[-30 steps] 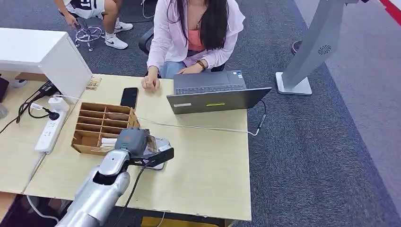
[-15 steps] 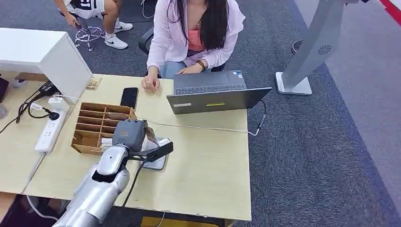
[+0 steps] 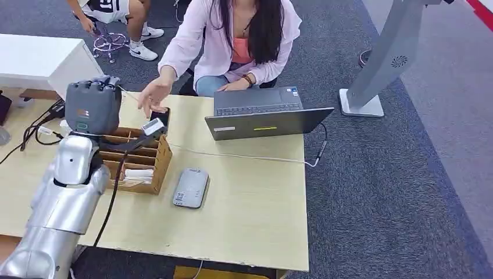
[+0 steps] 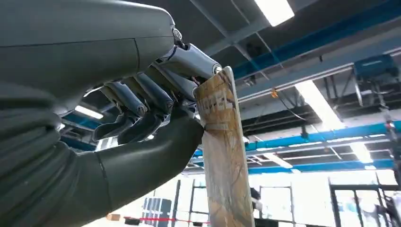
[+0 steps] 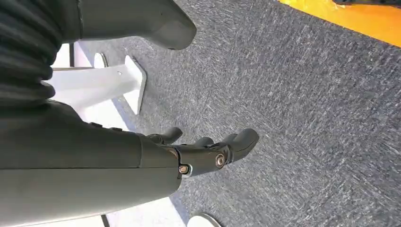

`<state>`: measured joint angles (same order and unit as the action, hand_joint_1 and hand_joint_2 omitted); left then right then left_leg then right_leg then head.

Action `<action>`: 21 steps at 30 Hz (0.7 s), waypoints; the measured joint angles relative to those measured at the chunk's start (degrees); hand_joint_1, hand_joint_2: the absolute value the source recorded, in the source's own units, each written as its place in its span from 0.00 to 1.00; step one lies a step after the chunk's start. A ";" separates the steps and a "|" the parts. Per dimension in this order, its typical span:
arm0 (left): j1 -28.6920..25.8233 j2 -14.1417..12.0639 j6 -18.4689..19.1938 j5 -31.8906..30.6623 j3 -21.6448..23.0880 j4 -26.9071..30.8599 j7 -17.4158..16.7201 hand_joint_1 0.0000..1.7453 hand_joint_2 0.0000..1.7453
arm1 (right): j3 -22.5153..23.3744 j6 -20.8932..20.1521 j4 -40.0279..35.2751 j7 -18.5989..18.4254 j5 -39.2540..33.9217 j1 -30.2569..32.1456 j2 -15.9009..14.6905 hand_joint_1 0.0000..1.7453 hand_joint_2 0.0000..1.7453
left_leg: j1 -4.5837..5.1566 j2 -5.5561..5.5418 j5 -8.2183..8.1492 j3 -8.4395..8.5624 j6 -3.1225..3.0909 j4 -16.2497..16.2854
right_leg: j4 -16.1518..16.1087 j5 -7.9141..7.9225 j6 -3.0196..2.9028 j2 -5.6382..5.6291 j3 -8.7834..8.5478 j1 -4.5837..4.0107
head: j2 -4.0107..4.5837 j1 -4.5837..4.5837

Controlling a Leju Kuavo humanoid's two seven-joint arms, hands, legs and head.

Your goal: Pass the card to the sensor for recognition and then transmit it.

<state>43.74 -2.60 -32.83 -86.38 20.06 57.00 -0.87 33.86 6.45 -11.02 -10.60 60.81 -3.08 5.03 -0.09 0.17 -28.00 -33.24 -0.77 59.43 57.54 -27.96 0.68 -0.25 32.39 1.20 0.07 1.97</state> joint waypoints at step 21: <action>-0.50 -0.44 1.55 5.90 -2.03 -1.31 2.05 0.00 1.00 | 0.55 -0.09 0.00 -0.53 0.79 -0.10 0.00 0.00 1.00 | 0.02 0.00 -0.02 -0.02 -0.01 0.00 | -0.01 0.00 0.00 -0.01 0.00 0.02 | 0.00 0.00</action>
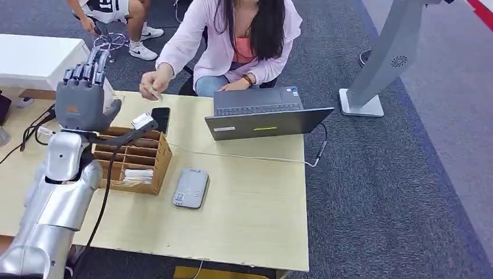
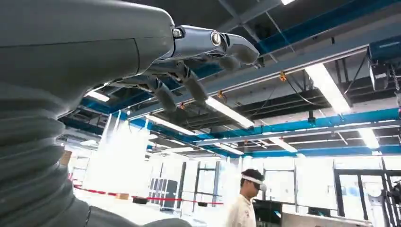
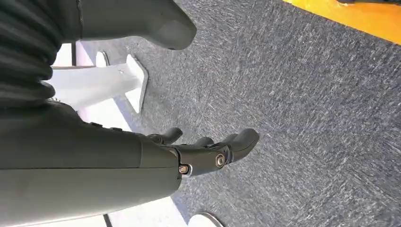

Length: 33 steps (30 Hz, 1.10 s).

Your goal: Pass the card to the sensor for recognition and then transmit it.

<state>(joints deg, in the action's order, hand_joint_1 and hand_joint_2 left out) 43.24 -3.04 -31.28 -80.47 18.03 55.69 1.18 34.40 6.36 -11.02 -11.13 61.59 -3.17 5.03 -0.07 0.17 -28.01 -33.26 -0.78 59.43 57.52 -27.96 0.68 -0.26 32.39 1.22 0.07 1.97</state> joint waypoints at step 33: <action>-35.85 -9.29 19.80 10.88 -6.23 28.88 -4.24 0.00 1.00 | 8.11 2.54 0.00 -0.92 -1.64 0.52 1.60 0.00 1.00 | -0.02 0.02 -0.09 -0.04 -0.01 -0.05 | -0.02 -0.14 -0.02 0.02 0.06 0.01 | 0.00 -0.09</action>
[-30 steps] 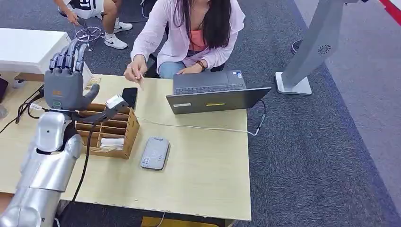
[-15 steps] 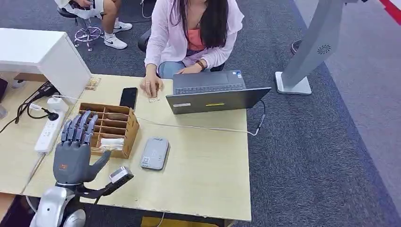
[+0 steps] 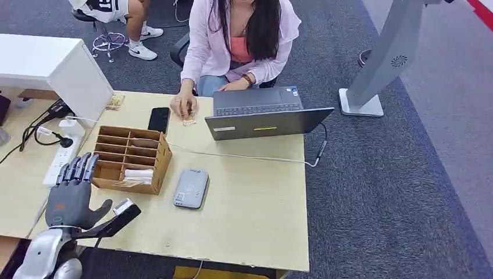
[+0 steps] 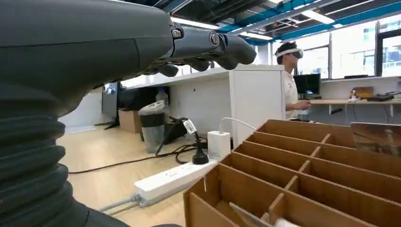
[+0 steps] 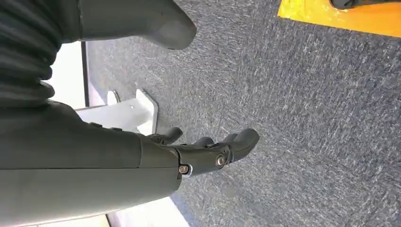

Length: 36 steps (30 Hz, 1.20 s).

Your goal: Pass the card to the sensor for recognition and then transmit it.

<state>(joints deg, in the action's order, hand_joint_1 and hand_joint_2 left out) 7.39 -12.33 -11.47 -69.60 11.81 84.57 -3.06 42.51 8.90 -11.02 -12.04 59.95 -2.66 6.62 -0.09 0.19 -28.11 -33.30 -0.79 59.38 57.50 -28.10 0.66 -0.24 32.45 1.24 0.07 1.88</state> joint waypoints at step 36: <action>6.75 4.11 2.07 -2.16 0.06 -10.08 -1.00 0.00 1.00 | 0.00 -0.66 0.00 0.20 1.62 -0.23 0.00 0.00 1.00 | 0.01 0.03 -0.01 0.01 0.00 0.02 | 0.00 0.01 0.00 -0.04 0.03 0.00 | 0.00 -0.02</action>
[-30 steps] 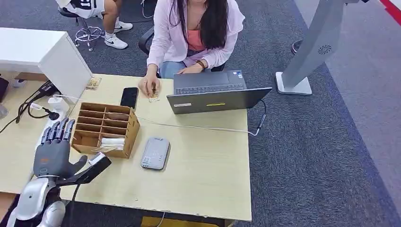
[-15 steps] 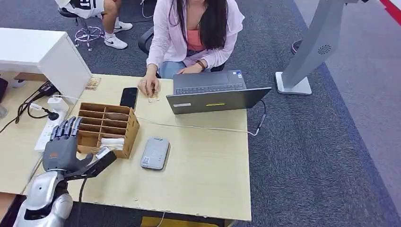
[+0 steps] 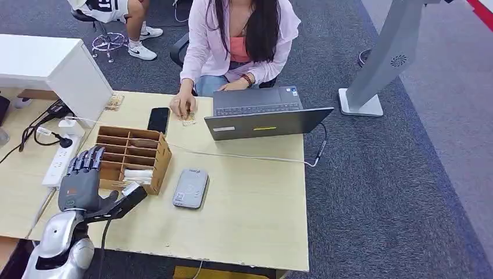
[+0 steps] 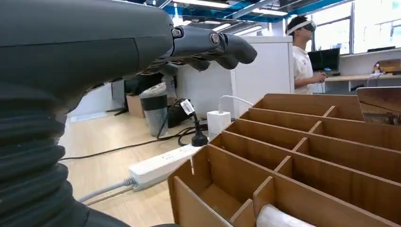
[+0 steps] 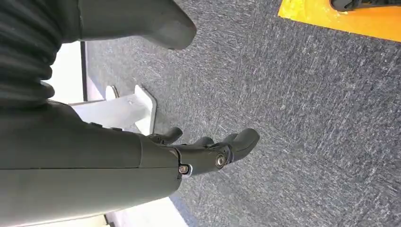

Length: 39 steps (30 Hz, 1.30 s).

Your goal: Pass the card to the sensor for recognition and then transmit it.

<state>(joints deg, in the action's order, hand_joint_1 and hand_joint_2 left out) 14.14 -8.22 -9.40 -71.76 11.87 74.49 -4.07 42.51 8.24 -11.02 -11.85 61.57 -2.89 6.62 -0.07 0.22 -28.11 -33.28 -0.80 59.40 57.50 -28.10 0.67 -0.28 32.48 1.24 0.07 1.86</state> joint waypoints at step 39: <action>1.20 2.43 -0.02 0.11 2.69 -3.34 -0.04 1.00 1.00 | 0.00 -0.70 0.00 0.15 0.74 -0.03 0.00 0.00 1.00 | 0.00 0.00 0.00 0.00 0.00 0.00 | 0.00 0.01 0.00 0.00 0.00 0.00 | 0.00 0.02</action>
<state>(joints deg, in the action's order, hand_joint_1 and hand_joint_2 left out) 15.35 -5.79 -9.42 -71.65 14.56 71.14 -4.11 42.51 7.54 -11.02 -11.69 62.31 -2.92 6.62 -0.07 0.21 -28.11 -33.29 -0.80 59.40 57.50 -28.09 0.67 -0.28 32.48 1.24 0.07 1.88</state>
